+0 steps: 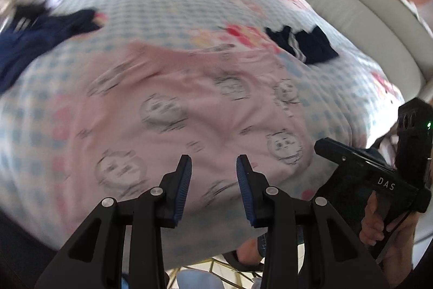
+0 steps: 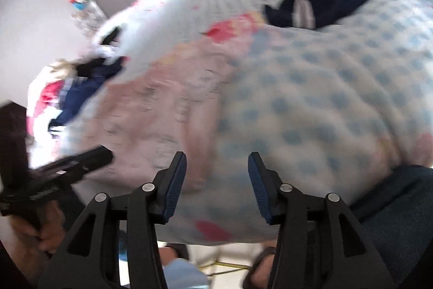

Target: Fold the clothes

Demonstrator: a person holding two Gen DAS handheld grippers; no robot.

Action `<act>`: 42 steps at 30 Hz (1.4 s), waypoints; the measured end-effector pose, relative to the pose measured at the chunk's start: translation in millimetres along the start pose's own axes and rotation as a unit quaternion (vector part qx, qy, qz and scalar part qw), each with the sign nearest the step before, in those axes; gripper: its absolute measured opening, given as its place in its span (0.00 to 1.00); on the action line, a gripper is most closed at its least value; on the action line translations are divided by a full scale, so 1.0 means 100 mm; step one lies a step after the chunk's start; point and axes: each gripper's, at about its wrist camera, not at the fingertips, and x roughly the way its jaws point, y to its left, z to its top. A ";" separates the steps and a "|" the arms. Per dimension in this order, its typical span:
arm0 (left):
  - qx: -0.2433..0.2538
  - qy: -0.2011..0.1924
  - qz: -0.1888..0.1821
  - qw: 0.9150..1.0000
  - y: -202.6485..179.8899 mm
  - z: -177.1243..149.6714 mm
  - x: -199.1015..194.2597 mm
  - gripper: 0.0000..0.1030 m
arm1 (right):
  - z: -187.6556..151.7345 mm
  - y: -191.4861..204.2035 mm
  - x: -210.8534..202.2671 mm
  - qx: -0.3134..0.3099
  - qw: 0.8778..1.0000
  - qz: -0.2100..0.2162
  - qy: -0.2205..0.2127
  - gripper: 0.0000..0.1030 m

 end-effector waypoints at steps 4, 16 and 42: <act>-0.038 0.008 0.047 0.998 0.34 -0.10 -0.01 0.34 | -0.07 0.04 0.23 -0.010 0.998 -0.038 0.045 0.46; -0.031 -0.004 -0.013 0.999 0.29 0.03 -0.07 0.34 | 0.09 -0.09 0.04 0.039 0.999 -0.033 -0.005 0.45; 0.117 0.082 -0.013 0.990 -1.15 0.15 0.86 0.38 | 0.10 -0.41 -0.01 0.094 0.994 -0.053 -0.028 0.57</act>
